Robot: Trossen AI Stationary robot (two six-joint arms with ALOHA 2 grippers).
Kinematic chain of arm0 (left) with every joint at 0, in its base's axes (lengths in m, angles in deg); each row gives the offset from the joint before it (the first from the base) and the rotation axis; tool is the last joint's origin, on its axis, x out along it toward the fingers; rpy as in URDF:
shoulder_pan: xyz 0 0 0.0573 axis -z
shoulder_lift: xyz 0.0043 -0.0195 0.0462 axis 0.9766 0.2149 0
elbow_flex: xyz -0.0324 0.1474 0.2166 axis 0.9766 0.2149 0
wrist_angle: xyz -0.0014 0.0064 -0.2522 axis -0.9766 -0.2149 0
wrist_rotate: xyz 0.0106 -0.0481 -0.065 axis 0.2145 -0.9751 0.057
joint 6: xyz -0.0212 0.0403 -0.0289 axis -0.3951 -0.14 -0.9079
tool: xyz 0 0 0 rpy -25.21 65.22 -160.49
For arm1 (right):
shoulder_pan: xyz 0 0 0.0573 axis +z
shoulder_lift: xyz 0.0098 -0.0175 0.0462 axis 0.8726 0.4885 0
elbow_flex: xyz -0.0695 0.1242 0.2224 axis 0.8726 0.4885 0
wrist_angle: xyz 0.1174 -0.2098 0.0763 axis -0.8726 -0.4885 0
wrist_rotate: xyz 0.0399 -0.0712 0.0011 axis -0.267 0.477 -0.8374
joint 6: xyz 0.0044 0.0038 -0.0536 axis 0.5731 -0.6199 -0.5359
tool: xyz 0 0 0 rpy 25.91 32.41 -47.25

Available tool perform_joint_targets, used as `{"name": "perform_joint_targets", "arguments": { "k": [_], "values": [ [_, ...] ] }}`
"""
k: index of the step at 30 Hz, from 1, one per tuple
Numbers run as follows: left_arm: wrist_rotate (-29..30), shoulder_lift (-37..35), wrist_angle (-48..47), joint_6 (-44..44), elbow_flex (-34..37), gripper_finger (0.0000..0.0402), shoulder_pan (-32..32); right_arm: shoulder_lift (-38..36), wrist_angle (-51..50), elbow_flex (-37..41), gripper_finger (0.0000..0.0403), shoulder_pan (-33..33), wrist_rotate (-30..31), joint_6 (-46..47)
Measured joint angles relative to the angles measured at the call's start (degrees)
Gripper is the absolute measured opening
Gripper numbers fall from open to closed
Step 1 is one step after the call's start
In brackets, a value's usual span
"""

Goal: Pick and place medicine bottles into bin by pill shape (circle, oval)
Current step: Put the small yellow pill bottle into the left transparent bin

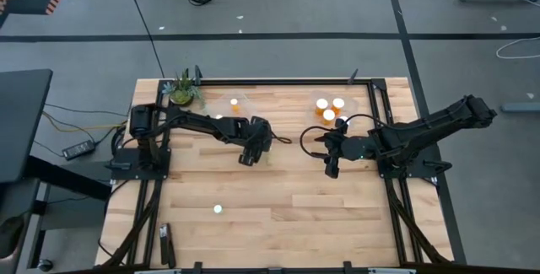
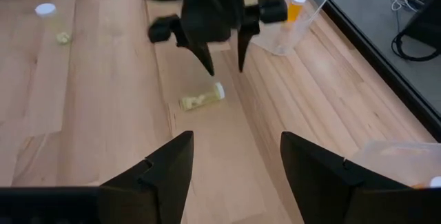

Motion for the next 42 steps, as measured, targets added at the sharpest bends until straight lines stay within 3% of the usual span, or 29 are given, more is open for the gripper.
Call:
{"name": "perform_joint_targets", "arguments": {
  "k": [3,7,17,29,35,42],
  "values": [
    [2.72,0.87,-0.18,4.94,0.00,0.0220,0.36,0.00,0.22,-0.02,0.0225,0.00,0.00,0.05],
    [1.77,0.93,0.71,8.08,0.00,0.0228,0.44,0.00,0.35,-0.02,0.0225,0.00,0.02,0.54],
    [-14.66,0.89,0.73,6.47,0.00,0.0215,-5.58,0.00,0.47,-0.02,0.0225,0.00,1.47,4.01],
    [-49.48,1.65,12.58,2.42,0.07,0.0183,-13.09,0.02,0.95,-0.02,0.0225,0.00,3.18,7.66],
    [-50.43,6.03,20.80,0.81,0.09,0.0177,-12.34,1.25,1.25,-0.11,0.0225,0.03,4.39,8.90],
    [-50.48,8.38,18.95,1.53,0.23,0.0213,-12.46,3.48,1.18,-0.09,0.0225,0.02,4.47,9.20]
  ]
}}
